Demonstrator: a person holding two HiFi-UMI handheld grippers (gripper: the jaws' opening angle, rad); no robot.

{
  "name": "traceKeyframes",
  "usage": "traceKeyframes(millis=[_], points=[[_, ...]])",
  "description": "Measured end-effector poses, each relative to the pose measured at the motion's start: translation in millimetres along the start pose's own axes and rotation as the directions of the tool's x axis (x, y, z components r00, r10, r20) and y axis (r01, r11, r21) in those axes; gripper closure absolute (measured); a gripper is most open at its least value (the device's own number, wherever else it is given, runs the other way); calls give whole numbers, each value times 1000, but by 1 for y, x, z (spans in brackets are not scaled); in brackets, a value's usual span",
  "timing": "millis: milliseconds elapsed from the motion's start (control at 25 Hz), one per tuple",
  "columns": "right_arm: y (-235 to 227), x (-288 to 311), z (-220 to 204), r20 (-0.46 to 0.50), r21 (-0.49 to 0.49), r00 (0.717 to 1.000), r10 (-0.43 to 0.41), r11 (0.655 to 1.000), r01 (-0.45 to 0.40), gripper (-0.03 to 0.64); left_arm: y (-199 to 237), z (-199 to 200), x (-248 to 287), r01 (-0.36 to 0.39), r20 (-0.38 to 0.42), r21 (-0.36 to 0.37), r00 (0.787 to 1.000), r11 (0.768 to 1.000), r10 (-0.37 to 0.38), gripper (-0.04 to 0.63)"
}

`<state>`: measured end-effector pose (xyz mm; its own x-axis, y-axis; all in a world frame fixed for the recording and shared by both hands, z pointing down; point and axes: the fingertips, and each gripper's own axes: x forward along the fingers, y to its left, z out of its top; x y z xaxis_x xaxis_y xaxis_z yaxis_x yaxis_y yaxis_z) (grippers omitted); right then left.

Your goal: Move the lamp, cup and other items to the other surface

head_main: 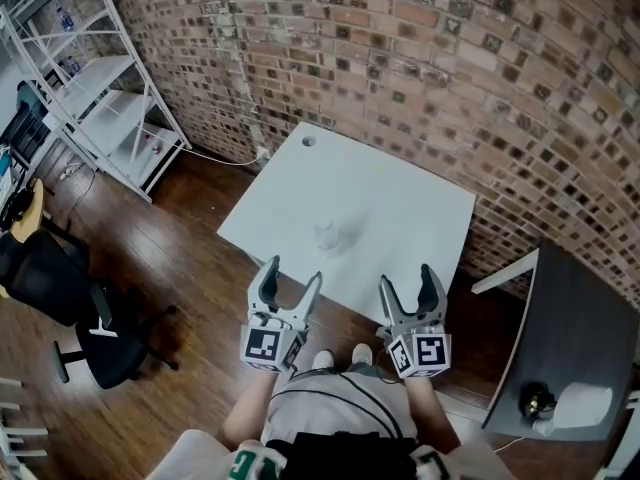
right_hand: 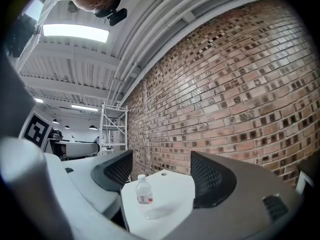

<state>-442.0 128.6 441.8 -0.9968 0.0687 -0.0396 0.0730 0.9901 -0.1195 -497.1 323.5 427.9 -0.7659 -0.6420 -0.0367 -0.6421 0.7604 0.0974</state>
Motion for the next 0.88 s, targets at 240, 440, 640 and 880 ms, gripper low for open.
traceKeyframes(millis=[240,440,640,880], points=[[6,1,8,11,-2,1000,-2,1000,2,244,9,-7,-6,5,-15,16,1000,1000,-5,249],[8,-4,10,21,-20,1000,-19,1000,19,244,9,-4,-7,18,-24,10,1000,1000,-18,250],[7,-8,12,29,-23,999,-40,999,41,244,-4,6,-1,62,-26,43,998,997,-61,258],[10,-18,11,38,-34,997,-62,997,63,244,-13,1,-6,124,15,49,992,991,-125,258]])
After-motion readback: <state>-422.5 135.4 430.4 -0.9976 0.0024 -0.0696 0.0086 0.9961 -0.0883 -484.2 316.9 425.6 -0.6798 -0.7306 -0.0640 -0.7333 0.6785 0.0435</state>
